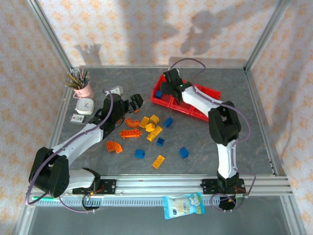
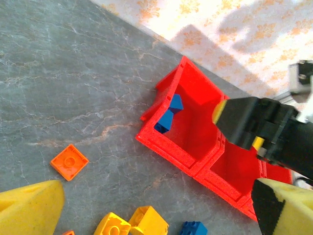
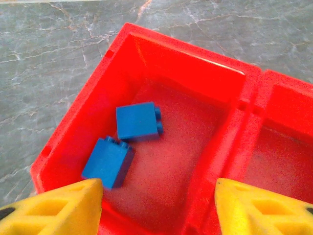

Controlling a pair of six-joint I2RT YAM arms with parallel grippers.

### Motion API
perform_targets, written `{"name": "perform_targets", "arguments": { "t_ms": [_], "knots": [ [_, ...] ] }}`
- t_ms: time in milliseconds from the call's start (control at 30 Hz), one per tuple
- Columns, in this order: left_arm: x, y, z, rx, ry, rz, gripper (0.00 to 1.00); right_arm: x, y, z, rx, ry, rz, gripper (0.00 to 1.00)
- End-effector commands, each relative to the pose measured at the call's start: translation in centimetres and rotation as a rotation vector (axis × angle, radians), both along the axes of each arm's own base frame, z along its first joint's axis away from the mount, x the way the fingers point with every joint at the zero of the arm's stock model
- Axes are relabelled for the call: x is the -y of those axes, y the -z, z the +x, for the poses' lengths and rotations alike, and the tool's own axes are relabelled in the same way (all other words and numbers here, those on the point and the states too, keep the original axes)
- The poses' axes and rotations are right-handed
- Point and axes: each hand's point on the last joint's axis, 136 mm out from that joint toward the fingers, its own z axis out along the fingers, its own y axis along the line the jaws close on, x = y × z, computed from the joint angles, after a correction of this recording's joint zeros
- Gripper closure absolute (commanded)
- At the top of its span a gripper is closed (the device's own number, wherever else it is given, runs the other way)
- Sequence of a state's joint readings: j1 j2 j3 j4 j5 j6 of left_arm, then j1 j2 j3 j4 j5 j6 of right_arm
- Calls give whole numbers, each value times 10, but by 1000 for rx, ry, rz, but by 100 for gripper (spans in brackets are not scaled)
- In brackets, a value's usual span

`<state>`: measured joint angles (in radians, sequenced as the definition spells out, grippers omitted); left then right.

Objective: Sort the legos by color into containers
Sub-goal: Pick up the lego from the center of the table.

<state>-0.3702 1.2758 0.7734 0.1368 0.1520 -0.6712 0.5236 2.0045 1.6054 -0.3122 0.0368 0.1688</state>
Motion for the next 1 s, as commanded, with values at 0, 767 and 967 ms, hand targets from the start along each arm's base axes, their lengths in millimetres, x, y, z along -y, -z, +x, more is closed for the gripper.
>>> {"name": "perform_targets", "arguments": {
  "t_ms": [0,767,967],
  "knots": [
    [0,-7,-7,8,36,1,1,1,-35,-26,46,2,61,35],
    [20,27,-48,-21,84,-22,1,14,56,-148,-103,251,294,16],
    [18,33,-49,-28,59,-27,1,0,69,-138,-113,260,312,14]
  ]
}}
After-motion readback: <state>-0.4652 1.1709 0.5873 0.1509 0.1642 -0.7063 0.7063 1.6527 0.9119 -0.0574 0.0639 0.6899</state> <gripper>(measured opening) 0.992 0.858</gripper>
